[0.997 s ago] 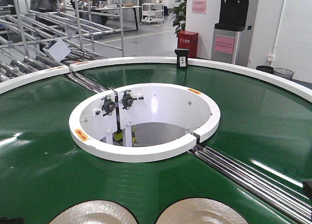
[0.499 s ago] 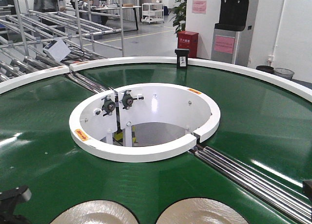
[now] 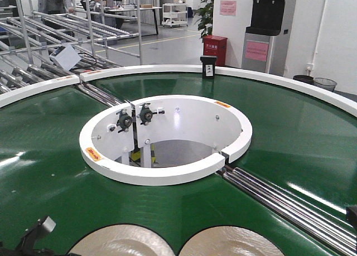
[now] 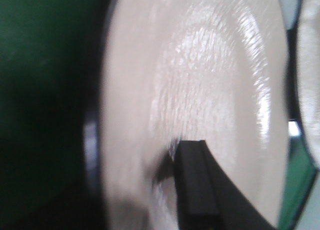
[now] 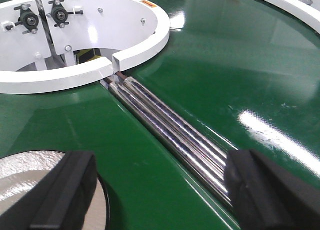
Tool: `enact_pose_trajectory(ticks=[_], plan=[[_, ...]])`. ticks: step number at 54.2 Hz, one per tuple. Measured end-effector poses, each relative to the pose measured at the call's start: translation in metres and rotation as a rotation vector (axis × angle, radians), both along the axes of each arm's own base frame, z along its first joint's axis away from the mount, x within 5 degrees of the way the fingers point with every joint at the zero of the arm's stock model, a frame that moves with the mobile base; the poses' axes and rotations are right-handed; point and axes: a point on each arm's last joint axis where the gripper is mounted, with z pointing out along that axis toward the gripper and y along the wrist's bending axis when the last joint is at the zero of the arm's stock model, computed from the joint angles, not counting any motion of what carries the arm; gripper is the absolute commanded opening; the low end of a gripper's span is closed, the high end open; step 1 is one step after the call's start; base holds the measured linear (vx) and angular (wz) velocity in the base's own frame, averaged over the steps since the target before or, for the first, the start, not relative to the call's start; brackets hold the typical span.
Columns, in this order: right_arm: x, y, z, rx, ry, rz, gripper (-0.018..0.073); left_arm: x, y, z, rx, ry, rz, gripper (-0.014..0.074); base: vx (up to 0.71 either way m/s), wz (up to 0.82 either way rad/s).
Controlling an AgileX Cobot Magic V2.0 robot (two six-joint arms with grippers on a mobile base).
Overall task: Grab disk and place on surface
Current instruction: 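Lower both grippers toward the two cream plates on the conveyor, then close each gripper on the rim of its cream plate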
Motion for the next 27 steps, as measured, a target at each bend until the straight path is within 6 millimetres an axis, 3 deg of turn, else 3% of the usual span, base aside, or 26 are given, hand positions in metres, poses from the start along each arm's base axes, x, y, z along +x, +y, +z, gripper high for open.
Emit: enact_pose_trajectory(ticks=[3, 15, 27], plan=[[0.0, 0.0, 0.0, 0.0, 0.0, 0.0, 0.0585, 0.0, -0.001, 0.003, -0.023, -0.001, -0.002, -0.001, 0.0, 0.0], [0.002, 0.001, -0.002, 0.031, 0.027, -0.006, 0.057, 0.0, 0.003, 0.014, -0.034, -0.034, 0.046, -0.0005, 0.0, 0.0], [0.031, 0.007, -0.005, 0.152, 0.348, -0.032, 0.0547, 0.002, 0.039, 0.053, -0.046, -0.154, 0.275, -0.0004, 0.0, 0.0]])
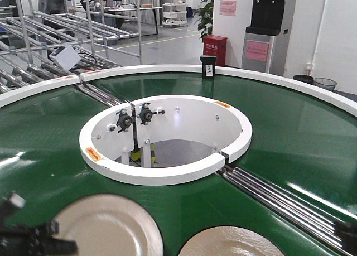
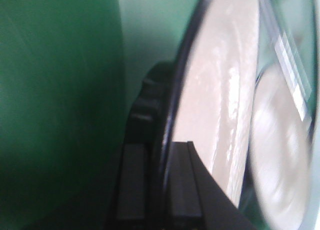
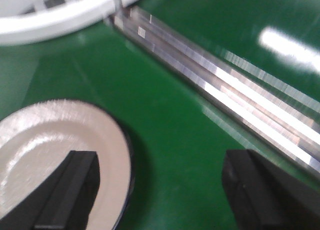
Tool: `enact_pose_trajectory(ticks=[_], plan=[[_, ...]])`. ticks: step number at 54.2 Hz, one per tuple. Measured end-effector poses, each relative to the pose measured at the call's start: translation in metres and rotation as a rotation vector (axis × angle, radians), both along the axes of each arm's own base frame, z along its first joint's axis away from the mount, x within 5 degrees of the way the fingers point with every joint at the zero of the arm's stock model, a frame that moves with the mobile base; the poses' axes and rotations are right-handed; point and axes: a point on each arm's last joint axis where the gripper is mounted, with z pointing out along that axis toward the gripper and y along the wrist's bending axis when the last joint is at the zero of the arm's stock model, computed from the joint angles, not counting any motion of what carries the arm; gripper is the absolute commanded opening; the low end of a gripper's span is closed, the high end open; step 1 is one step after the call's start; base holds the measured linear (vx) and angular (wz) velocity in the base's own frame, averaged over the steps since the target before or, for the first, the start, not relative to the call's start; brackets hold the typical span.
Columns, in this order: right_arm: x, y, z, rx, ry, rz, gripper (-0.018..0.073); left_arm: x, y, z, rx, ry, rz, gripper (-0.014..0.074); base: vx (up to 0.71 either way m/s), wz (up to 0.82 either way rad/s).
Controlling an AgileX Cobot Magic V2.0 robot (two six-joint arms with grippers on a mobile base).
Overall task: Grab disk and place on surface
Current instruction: 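Close each gripper on the rim of its cream plate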
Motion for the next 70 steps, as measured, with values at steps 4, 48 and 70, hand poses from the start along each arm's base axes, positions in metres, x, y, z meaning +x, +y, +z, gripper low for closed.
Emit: enact_pose_trajectory(ticks=[4, 48, 70], plan=[[0.019, 0.002, -0.001, 0.067, 0.102, -0.017, 0.0547, -0.004, 0.01, 0.018, -0.017, -0.046, 0.056, -0.0004, 0.0, 0.0], [0.109, 0.025, -0.152, 0.474, 0.61, 0.394, 0.0497, -0.037, 0.016, 0.079, -0.092, -0.157, 0.128, -0.0001, 0.0, 0.0], [0.117, 0.034, -0.139, 0.6, 0.651, 0.301, -0.0014, -0.037, 0.017, 0.079, -0.088, -0.156, 0.132, -0.0001, 0.0, 0.0]])
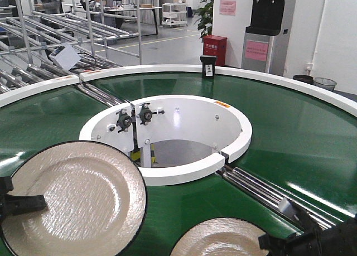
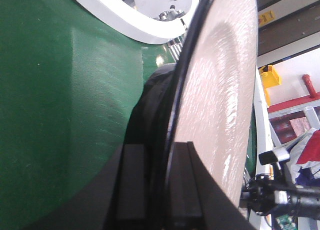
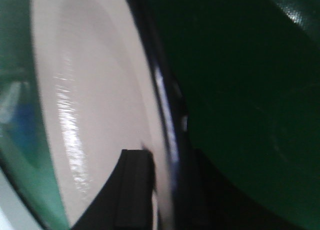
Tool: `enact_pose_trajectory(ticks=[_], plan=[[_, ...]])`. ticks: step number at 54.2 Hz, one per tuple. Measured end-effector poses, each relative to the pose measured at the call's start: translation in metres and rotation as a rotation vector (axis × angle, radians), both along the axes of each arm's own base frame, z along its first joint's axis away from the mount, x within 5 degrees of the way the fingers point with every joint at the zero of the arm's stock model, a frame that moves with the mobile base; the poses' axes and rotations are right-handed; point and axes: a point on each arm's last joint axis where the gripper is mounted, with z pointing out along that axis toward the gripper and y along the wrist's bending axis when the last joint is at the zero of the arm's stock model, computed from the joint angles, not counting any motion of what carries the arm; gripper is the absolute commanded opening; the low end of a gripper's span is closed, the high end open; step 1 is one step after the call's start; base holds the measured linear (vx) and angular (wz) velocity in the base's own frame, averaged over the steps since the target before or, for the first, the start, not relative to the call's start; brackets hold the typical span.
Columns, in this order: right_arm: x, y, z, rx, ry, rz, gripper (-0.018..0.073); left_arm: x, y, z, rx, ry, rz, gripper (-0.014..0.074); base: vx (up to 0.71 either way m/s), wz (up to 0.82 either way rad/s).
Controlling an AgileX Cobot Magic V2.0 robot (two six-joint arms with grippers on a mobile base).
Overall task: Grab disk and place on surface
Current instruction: 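Close each gripper on the rim of its cream plate, then lift both plates off the conveyor, holding them upright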
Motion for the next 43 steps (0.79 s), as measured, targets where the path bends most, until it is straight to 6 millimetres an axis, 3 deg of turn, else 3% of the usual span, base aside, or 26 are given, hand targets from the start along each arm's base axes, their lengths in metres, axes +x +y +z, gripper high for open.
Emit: enact_pose_trajectory(ticks=[10, 22, 31, 43], plan=[[0.011, -0.02, 0.032, 0.002, -0.029, -0.032, -0.0011, 0.004, 0.006, -0.002, 0.04, -0.002, 0.075, -0.0001, 0.0, 0.0], [0.02, -0.026, 0.116, 0.055, -0.186, -0.114, -0.0008, 0.008, 0.015, -0.006, 0.088, 0.002, 0.174, -0.0001, 0.0, 0.0], [0.024, -0.005, 0.164, 0.105, -0.262, -0.111, -0.0008, 0.007, 0.006, -0.006, 0.079, 0.003, 0.132, -0.0001, 0.0, 0.0], [0.021, 0.055, 0.2, 0.164, -0.338, -0.026, -0.0008, 0.006, -0.042, -0.004, -0.035, 0.064, 0.011, -0.0001, 0.0, 0.0]])
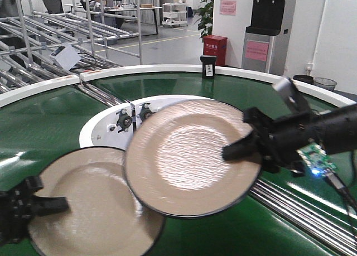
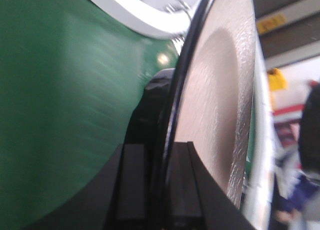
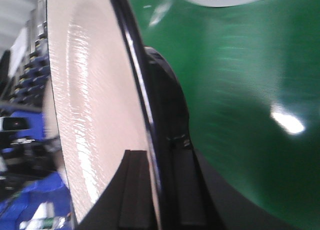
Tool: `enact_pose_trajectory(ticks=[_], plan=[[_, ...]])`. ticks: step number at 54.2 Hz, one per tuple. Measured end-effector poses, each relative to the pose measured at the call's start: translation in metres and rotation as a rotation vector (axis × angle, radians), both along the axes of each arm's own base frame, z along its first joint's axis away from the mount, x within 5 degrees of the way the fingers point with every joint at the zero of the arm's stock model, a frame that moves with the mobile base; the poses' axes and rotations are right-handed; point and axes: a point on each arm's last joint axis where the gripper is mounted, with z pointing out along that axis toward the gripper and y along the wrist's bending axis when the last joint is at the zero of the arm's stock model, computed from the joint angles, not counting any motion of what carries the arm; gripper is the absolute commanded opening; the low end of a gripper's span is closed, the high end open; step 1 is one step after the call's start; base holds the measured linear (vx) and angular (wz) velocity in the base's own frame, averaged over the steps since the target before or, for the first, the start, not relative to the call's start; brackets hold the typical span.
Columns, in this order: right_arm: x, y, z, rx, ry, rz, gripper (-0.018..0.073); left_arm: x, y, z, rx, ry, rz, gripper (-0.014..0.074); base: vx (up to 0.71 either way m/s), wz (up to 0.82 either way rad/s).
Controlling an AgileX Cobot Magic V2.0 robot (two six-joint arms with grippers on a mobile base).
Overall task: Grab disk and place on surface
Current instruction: 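Lift both plates off the conveyor, holding them upright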
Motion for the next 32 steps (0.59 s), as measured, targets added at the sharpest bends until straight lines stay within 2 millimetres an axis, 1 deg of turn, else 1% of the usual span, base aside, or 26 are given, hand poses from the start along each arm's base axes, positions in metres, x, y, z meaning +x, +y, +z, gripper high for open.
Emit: enact_pose_trajectory(ticks=[6, 12, 16, 23, 32], plan=[[-0.003, 0.015, 0.006, 0.045, 0.015, 0.002, -0.0008, -0.002, -0.025, 0.0, -0.063, 0.052, -0.017, -0.0001, 0.0, 0.0], [0.0, 0.015, 0.008, 0.064, 0.012, -0.042, -0.0007, -0.004, -0.044, -0.001, -0.078, 0.085, -0.011, -0.0001, 0.0, 0.0], [0.003, 0.014, 0.009, 0.066, -0.003, -0.066, -0.0006, -0.005, -0.053, -0.001, -0.073, 0.085, -0.007, -0.0001, 0.0, 0.0], [0.004, 0.013, 0.009, 0.067, -0.01, -0.076, -0.0006, -0.008, -0.063, -0.001, -0.069, 0.084, -0.027, 0.0, 0.0, 0.0], [0.004, 0.014, 0.009, 0.066, -0.009, -0.075, -0.0006, -0.008, -0.063, -0.002, -0.065, 0.083, -0.02, 0.0001, 0.0, 0.0]])
